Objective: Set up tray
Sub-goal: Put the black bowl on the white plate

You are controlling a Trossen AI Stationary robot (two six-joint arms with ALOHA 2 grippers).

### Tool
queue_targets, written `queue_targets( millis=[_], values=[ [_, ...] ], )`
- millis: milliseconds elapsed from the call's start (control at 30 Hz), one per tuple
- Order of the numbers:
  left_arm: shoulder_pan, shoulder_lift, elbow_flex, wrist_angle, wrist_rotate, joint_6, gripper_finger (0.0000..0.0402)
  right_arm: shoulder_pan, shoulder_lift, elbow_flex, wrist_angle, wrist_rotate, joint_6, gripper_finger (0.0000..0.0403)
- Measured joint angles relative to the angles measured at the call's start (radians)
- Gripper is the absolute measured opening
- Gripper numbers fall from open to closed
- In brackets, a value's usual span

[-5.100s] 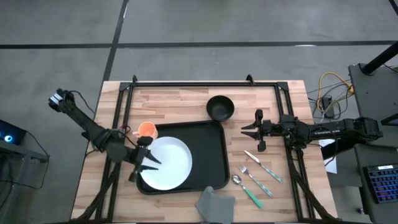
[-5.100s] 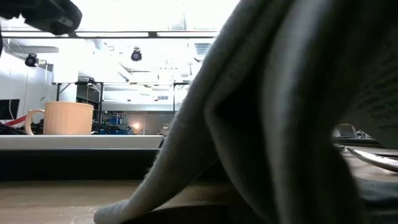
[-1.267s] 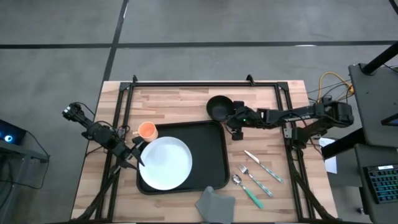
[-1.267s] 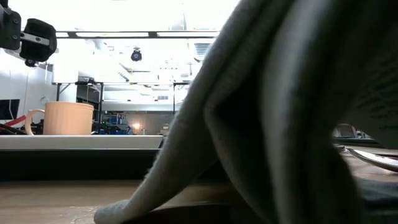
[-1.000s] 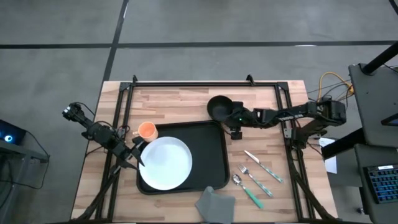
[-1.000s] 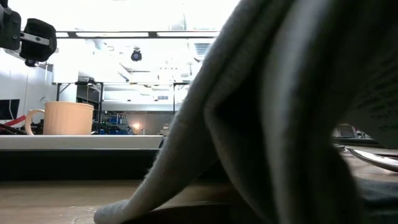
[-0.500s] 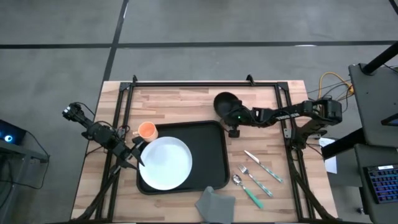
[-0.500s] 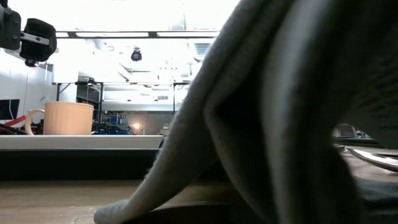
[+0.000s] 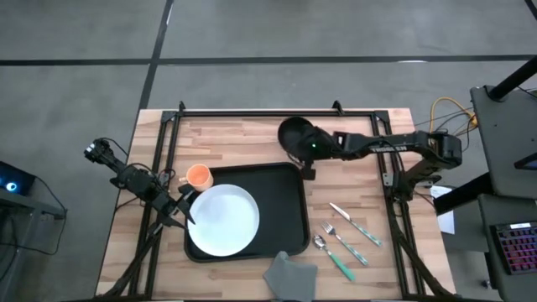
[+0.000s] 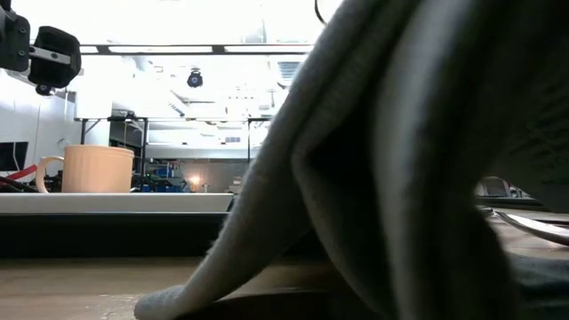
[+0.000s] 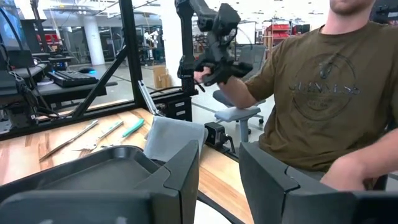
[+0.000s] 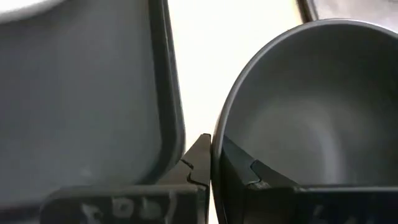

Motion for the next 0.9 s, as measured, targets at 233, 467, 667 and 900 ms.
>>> queue_targets(
  millis=[233,467,667,900],
  values=[
    [0.0,0.0,0.0,0.0,0.0,0.0,0.0096,0.064,0.051,0.129,-0.126,-0.06,0.036,0.0009],
    [0.0,0.001,0.0,-0.001,0.0,0.0,0.0096,0.143,0.176,0.249,-0.21,-0.062,-0.026,0.0008],
    [0.0,0.0,0.0,0.0,0.0,0.0,0.0096,0.195,0.238,0.343,-0.214,-0.08,-0.071,0.0008],
    [0.0,0.002,0.0,-0.001,0.0,0.0,0.0096,0.257,0.302,0.426,-0.216,-0.187,-0.139,0.0008]
  ],
)
